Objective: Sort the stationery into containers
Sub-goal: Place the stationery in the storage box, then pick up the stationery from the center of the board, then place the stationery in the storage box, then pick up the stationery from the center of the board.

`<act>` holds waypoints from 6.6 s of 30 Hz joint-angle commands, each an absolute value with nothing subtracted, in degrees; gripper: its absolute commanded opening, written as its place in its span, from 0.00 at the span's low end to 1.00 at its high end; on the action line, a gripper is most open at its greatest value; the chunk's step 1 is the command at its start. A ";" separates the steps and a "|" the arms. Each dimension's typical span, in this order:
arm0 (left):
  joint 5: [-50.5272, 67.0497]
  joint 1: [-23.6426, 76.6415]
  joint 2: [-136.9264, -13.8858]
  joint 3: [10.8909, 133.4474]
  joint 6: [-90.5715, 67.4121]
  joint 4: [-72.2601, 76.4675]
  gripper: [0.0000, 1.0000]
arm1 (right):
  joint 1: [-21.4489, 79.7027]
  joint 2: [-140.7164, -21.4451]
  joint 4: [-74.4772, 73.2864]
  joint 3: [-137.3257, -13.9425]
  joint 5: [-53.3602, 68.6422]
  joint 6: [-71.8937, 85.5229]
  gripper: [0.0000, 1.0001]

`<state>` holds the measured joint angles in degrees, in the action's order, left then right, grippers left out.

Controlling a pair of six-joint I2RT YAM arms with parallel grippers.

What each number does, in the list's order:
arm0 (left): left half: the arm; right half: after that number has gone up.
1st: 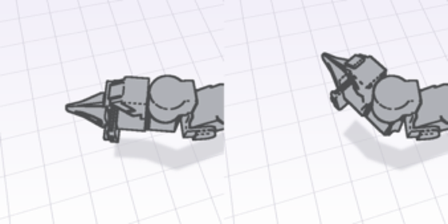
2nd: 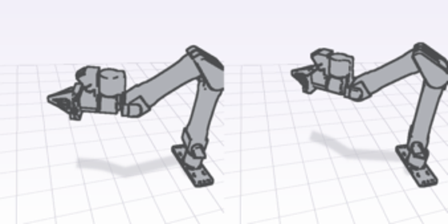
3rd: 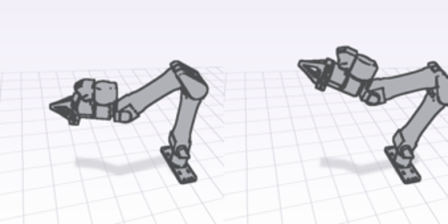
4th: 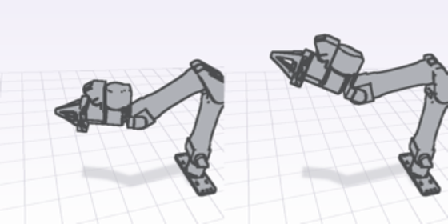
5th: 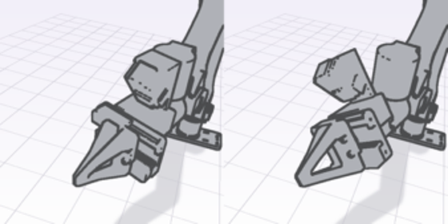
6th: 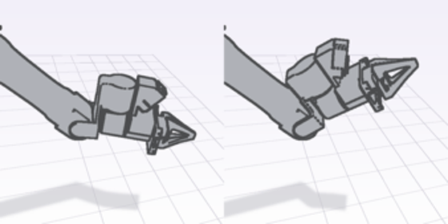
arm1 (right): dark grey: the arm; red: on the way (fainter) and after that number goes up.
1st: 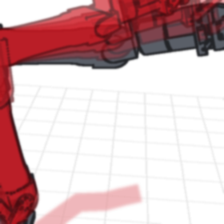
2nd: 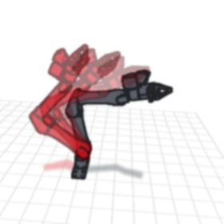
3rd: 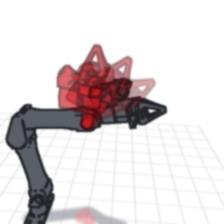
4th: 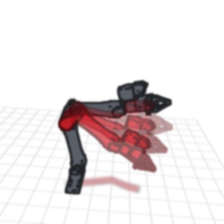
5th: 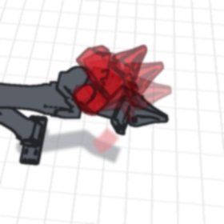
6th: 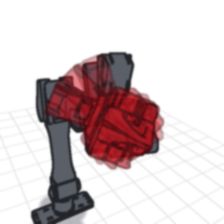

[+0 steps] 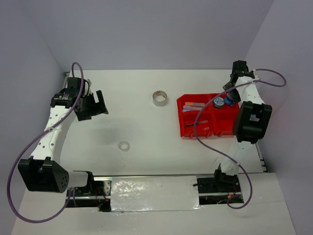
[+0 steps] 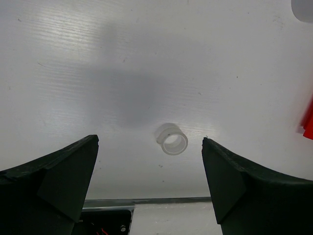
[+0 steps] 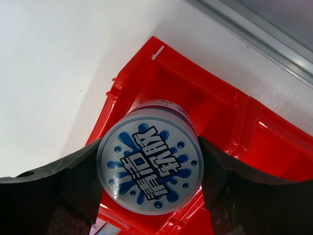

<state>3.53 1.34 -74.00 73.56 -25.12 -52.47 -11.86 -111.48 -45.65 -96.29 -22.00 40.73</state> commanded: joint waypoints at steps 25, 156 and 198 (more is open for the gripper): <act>5.18 1.93 -74.36 75.41 -22.76 -51.59 0.99 | -15.03 -111.97 -47.46 -96.86 -18.81 45.88 0.28; 6.50 6.59 -76.03 73.83 -22.41 -50.45 0.99 | -9.58 -95.10 -44.56 -71.45 -14.50 34.28 0.54; -10.29 -7.38 -65.48 74.62 -35.07 -58.19 0.99 | 59.85 -125.51 -33.40 -101.96 5.27 18.46 0.49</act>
<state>-13.26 -7.35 -65.82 74.89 -36.60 -60.36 59.48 -125.21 -32.95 -100.18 4.21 19.53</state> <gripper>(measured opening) 0.993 0.497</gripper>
